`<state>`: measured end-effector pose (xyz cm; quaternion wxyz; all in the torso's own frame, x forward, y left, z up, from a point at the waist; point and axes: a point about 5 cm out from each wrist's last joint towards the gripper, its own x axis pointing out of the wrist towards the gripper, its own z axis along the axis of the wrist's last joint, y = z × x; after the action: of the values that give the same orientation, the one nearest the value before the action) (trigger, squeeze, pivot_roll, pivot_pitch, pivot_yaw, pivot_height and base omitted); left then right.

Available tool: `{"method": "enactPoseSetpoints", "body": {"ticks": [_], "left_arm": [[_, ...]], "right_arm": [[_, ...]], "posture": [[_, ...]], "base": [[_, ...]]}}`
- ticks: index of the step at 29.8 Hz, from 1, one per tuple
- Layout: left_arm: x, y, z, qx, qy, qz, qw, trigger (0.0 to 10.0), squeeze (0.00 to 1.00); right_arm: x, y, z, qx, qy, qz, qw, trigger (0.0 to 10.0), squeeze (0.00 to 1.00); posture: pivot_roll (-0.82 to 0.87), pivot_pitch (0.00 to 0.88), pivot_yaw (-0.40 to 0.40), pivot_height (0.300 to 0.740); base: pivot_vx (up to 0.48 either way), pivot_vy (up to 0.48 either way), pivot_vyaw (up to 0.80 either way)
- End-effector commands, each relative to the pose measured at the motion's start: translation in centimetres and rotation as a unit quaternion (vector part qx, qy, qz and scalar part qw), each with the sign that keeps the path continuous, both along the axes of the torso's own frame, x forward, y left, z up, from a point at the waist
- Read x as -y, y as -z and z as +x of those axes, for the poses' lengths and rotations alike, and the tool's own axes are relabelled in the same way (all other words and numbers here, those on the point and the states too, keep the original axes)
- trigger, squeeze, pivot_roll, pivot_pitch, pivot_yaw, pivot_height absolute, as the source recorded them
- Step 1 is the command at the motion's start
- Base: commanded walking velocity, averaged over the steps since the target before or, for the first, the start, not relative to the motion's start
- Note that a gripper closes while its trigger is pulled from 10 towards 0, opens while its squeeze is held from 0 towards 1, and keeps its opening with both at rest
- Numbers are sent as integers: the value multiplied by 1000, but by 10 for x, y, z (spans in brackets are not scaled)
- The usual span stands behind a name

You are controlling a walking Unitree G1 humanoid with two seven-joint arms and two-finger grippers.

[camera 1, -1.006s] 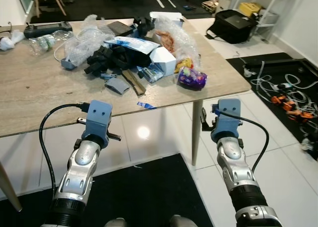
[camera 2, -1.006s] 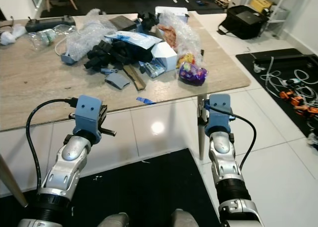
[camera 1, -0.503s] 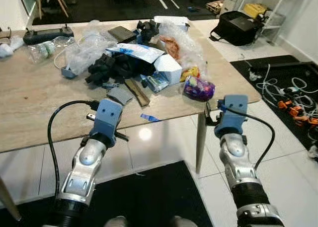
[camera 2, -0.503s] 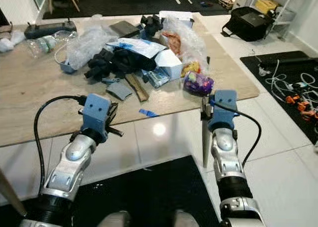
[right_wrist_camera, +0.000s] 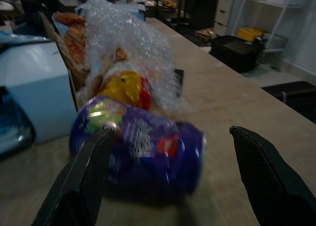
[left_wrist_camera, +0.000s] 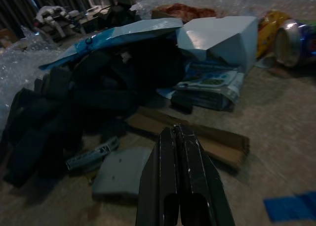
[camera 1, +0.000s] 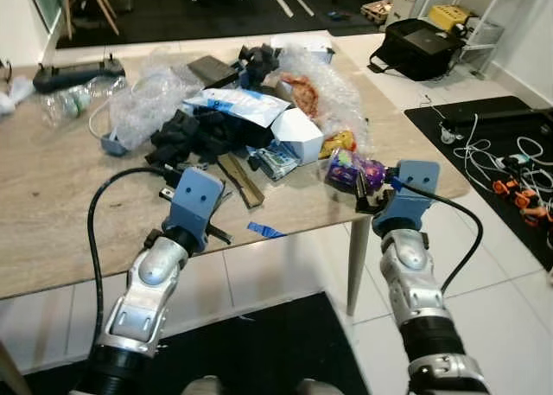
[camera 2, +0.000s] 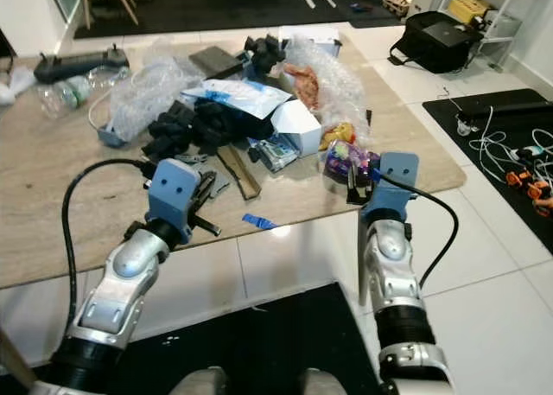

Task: Picking trash to rubbish bin

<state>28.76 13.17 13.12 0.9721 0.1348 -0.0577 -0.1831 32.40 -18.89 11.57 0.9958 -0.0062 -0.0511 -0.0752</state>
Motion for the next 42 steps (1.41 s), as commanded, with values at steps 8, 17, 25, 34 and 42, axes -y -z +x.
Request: {"method": "enactPoseSetpoints", "body": {"ticks": [8, 17, 25, 34, 42], "left_arm": [[12, -9, -5, 27, 48, -5, 998, 10000, 0], [16, -10, -9, 40, 69, 5, 997, 10000, 0], [24, -12, -15, 46, 120, 30, 991, 10000, 0], [30, -17, -16, 62, 144, 46, 986, 10000, 0], [32, -24, -9, 77, 146, 58, 985, 10000, 0]], "right_arm": [[9, -3, -4, 15, 29, -3, 999, 10000, 0], [7, -1, -8, 16, 31, 3, 999, 10000, 0], [3, 2, -11, 11, 26, 8, 1000, 10000, 0], [6, 1, -10, 14, 27, 30, 999, 10000, 1000], [19, 9, -3, -21, 21, 74, 997, 10000, 867]], "posture": [[39, 12, -37, 740], [38, 12, -39, 740], [38, 20, -37, 740], [37, 36, -36, 740], [36, 48, -27, 740]], "base": [[240, 0, 0], [0, 0, 0], [0, 0, 0], [0, 0, 0], [0, 0, 0]]}}
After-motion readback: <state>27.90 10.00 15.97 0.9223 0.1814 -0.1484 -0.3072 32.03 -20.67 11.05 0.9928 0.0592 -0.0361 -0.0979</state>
